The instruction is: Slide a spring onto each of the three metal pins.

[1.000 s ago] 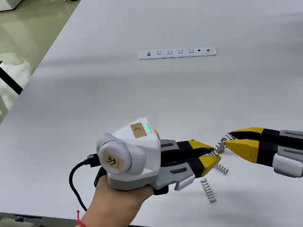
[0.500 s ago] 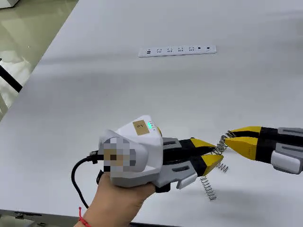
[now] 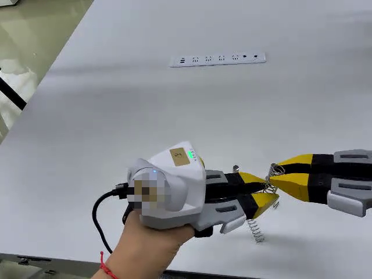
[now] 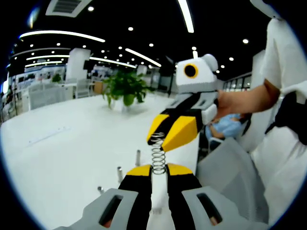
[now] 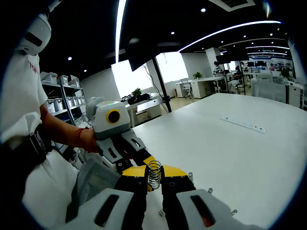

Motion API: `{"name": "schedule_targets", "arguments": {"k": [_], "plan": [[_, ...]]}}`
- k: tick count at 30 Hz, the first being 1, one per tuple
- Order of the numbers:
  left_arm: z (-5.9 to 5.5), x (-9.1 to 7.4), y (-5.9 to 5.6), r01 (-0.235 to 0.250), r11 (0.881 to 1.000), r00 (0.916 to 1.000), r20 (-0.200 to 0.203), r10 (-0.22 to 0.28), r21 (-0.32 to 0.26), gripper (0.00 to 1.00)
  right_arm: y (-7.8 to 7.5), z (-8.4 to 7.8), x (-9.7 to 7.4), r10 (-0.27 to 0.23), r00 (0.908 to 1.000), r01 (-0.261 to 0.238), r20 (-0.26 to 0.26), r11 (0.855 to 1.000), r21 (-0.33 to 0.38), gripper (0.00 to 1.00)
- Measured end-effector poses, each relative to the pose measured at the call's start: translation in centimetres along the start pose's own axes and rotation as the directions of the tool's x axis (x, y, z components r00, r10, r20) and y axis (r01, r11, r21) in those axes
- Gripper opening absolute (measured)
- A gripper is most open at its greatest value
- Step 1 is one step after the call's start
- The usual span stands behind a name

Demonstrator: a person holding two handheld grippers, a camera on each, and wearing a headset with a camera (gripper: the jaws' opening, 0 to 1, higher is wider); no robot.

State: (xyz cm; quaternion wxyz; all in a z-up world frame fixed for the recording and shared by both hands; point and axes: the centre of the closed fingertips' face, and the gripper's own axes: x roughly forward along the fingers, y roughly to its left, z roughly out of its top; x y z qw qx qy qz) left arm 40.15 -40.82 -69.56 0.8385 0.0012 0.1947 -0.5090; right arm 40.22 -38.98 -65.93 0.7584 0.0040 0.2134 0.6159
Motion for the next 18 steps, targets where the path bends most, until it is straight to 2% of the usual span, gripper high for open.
{"name": "schedule_targets", "arguments": {"k": [11,15,17,18], "plan": [[-0.18,0.04,-0.26,0.009,1.000,1.0000,0.003,-0.009,0.004,0.11,0.38,-0.26,0.04,0.010,0.9989,-0.012,-0.046,0.998,-0.061,0.12],[-0.34,0.03,-0.30,0.010,1.000,1.0000,0.002,-0.010,0.005,0.11,0.67,-0.32,-0.03,0.027,0.9977,-0.032,-0.062,0.996,-0.079,0.14],[-0.42,0.01,-0.36,0.010,1.000,0.9999,-0.001,-0.010,0.007,0.10,0.69,-0.60,-0.17,0.036,0.9953,-0.045,-0.090,0.995,-0.094,0.19],[-0.47,0.01,-0.40,0.012,1.000,0.9999,-0.002,-0.012,0.008,0.10,0.77,-0.87,-0.26,0.042,0.9914,-0.057,-0.123,0.991,-0.121,0.20]]}}
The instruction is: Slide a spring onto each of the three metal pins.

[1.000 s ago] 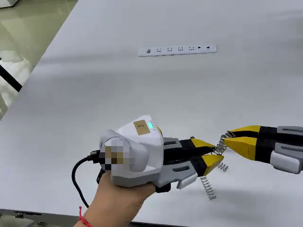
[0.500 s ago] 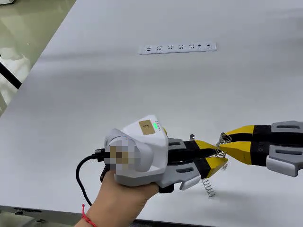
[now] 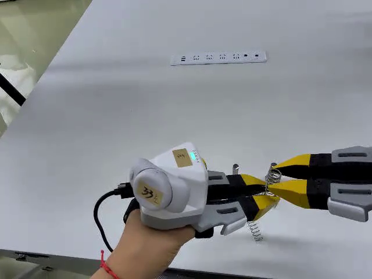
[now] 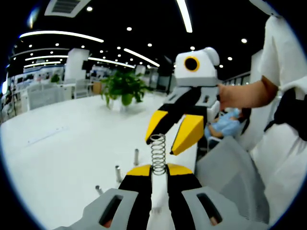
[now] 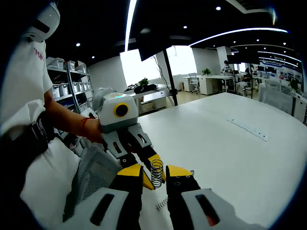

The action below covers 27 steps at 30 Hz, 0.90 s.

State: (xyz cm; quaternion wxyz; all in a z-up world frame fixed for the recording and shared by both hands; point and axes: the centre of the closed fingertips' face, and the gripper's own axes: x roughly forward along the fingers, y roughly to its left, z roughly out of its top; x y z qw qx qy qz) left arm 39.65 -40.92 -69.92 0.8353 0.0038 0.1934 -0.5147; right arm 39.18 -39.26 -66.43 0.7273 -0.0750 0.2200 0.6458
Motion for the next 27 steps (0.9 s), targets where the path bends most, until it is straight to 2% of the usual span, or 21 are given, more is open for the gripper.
{"name": "schedule_targets", "arguments": {"k": [4,7,8,10,11,12,13,14,15,17,20,23,24,27], "plan": [[-0.3,0.0,-0.1,0.005,1.000,0.9999,-0.012,-0.005,0.012,0.10,0.1,-0.3,-0.2,0.030,0.9951,-0.039,-0.094,0.994,-0.097,0.21],[-0.5,0.1,-0.2,0.013,1.000,0.9996,-0.026,-0.012,0.028,0.10,0.0,-0.2,-0.4,0.066,0.9823,-0.097,-0.175,0.981,-0.171,0.22],[-0.6,0.1,-0.2,0.016,0.999,0.9994,-0.032,-0.015,0.037,0.10,0.2,-0.1,-0.4,0.085,0.9718,-0.132,-0.220,0.969,-0.209,0.22],[-0.7,0.2,-0.3,0.023,0.999,0.9989,-0.042,-0.021,0.049,0.10,0.5,-0.2,-0.2,0.113,0.9540,-0.183,-0.278,0.953,-0.242,0.22],[-0.7,0.2,-0.3,0.029,0.998,0.9984,-0.049,-0.026,0.058,0.10,0.7,-0.2,-0.1,0.125,0.9411,-0.215,-0.314,0.938,-0.271,0.22],[-0.8,0.2,-0.4,0.032,0.997,0.9981,-0.055,-0.029,0.064,0.10,0.3,-0.5,-0.1,0.137,0.9315,-0.238,-0.337,0.930,-0.281,0.22],[-0.9,0.3,-0.4,0.039,0.997,0.9973,-0.064,-0.035,0.073,0.10,0.3,-0.6,0.0,0.152,0.9165,-0.269,-0.370,0.919,-0.289,0.22],[-0.9,0.3,-0.5,0.044,0.996,0.9968,-0.070,-0.038,0.083,0.10,0.5,-0.5,0.1,0.156,0.9075,-0.285,-0.390,0.910,-0.300,0.22],[-1.0,0.3,-0.6,0.049,0.995,0.9963,-0.075,-0.043,0.089,0.10,0.6,-0.5,0.2,0.163,0.8929,-0.313,-0.420,0.895,-0.319,0.22],[-1.1,0.3,-0.7,0.056,0.994,0.9957,-0.079,-0.048,0.094,0.10,0.9,-0.6,0.3,0.179,0.8733,-0.347,-0.453,0.881,-0.321,0.21],[-1.1,0.4,-0.8,0.066,0.993,0.9950,-0.082,-0.057,0.101,0.10,1.1,-1.0,0.5,0.187,0.8335,-0.401,-0.520,0.852,-0.336,0.21],[-1.1,0.4,-0.9,0.069,0.993,0.9947,-0.083,-0.061,0.101,0.10,1.2,-1.3,0.5,0.198,0.8044,-0.436,-0.560,0.836,-0.331,0.19],[-1.2,0.3,-0.9,0.070,0.993,0.9947,-0.082,-0.062,0.100,0.10,0.9,-1.3,0.5,0.197,0.8003,-0.441,-0.566,0.834,-0.333,0.19],[-1.3,0.3,-0.9,0.074,0.992,0.9945,-0.082,-0.066,0.099,0.10,0.9,-1.5,0.5,0.203,0.7805,-0.464,-0.591,0.822,-0.329,0.17]]}}
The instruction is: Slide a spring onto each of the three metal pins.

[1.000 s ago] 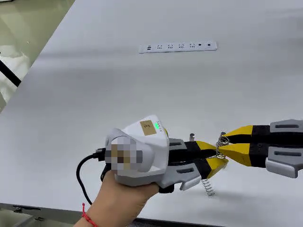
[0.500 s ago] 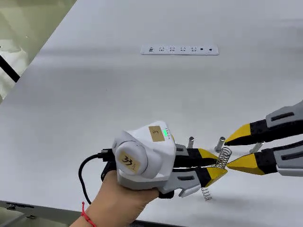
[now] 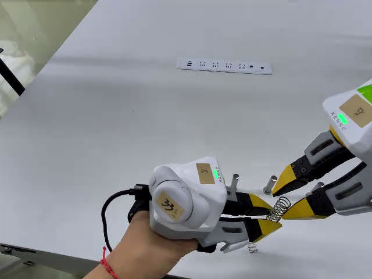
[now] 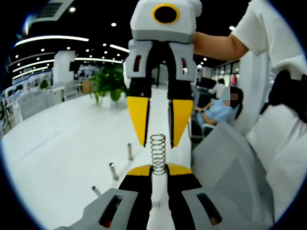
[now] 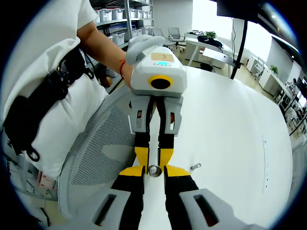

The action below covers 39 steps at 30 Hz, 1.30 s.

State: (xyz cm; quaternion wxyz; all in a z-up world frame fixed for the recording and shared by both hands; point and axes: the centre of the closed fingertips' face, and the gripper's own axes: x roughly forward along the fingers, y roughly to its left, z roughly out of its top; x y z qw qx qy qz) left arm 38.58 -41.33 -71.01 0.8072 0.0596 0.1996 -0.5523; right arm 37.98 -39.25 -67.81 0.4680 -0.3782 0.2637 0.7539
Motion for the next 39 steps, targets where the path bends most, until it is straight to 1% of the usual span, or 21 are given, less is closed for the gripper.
{"name": "schedule_targets", "arguments": {"k": [4,8,13,15,24,29,31,39], "plan": [[-0.1,-0.1,0.1,0.000,1.000,1.0000,0.004,0.000,-0.005,0.10,-0.1,-0.5,0.2,0.019,0.9992,-0.019,-0.035,1.000,-0.022,0.16],[-0.2,-0.1,0.1,0.002,1.000,1.0000,0.007,-0.002,-0.009,0.10,-0.3,-0.8,0.2,0.029,0.9988,-0.030,-0.040,0.999,-0.028,0.15],[-0.2,-0.2,0.0,0.007,1.000,0.9999,0.012,-0.007,-0.009,0.10,0.1,-0.5,0.6,0.037,0.9978,-0.039,-0.055,0.999,-0.036,0.14],[-0.2,-0.2,0.0,0.009,1.000,0.9999,0.013,-0.009,-0.008,0.10,0.2,-0.3,0.6,0.039,0.9976,-0.041,-0.057,0.999,-0.035,0.12],[-0.4,-0.3,0.0,0.013,1.000,0.9998,0.016,-0.013,0.000,0.11,0.3,-0.1,0.9,0.052,0.9961,-0.055,-0.072,0.998,-0.033,0.12],[-0.4,-0.4,0.2,0.005,1.000,0.9998,0.020,-0.005,0.011,0.11,0.1,-0.1,1.0,0.054,0.9955,-0.057,-0.077,0.998,-0.025,0.12],[-0.4,-0.5,0.2,0.004,1.000,0.9996,0.029,-0.004,0.010,0.11,0.1,0.1,1.0,0.055,0.9956,-0.057,-0.076,0.998,-0.017,0.12],[-0.5,-0.7,0.2,0.003,1.000,0.9993,0.038,-0.003,0.008,0.11,0.0,0.2,1.3,0.058,0.9958,-0.058,-0.071,0.998,-0.004,0.12]]}}
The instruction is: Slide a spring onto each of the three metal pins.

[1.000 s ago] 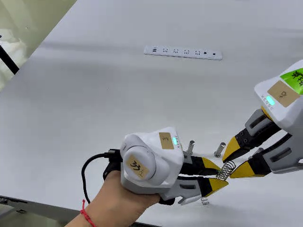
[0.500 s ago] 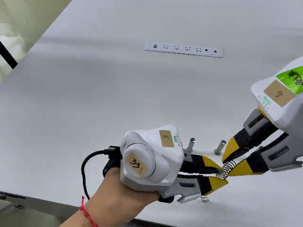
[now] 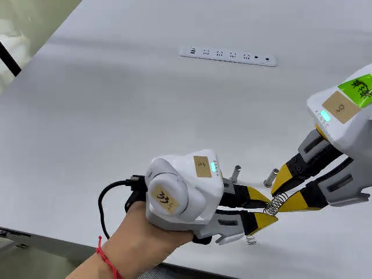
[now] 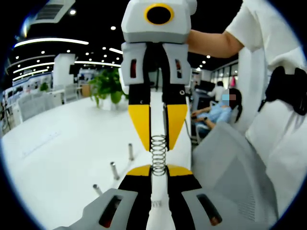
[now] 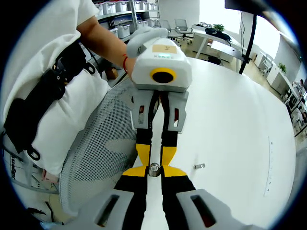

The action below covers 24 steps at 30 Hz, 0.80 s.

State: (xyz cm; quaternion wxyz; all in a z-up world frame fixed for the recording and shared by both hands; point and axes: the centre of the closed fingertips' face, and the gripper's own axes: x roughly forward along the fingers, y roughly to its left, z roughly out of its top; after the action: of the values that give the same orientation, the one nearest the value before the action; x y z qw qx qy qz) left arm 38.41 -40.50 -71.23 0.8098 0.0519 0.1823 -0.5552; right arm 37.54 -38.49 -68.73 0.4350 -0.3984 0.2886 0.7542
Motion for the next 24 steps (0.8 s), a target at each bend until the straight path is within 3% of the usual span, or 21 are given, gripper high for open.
{"name": "schedule_targets", "arguments": {"k": [13,19,24], "plan": [[-0.7,-1.2,1.4,-0.053,0.998,0.9985,0.011,0.053,-0.035,0.22,-0.6,0.1,-0.3,-0.026,0.9995,0.025,0.017,0.999,0.028,0.12],[-1.0,-2.4,2.8,-0.104,0.993,0.9941,0.023,0.106,-0.050,0.31,-1.8,0.3,-0.7,-0.064,0.9975,0.062,0.031,0.996,0.060,0.12],[-2.1,-3.4,4.0,-0.132,0.990,0.9913,0.000,0.132,-0.045,0.37,-3.8,0.1,-1.1,-0.118,0.9929,0.116,0.016,0.990,0.077,0.12]]}}
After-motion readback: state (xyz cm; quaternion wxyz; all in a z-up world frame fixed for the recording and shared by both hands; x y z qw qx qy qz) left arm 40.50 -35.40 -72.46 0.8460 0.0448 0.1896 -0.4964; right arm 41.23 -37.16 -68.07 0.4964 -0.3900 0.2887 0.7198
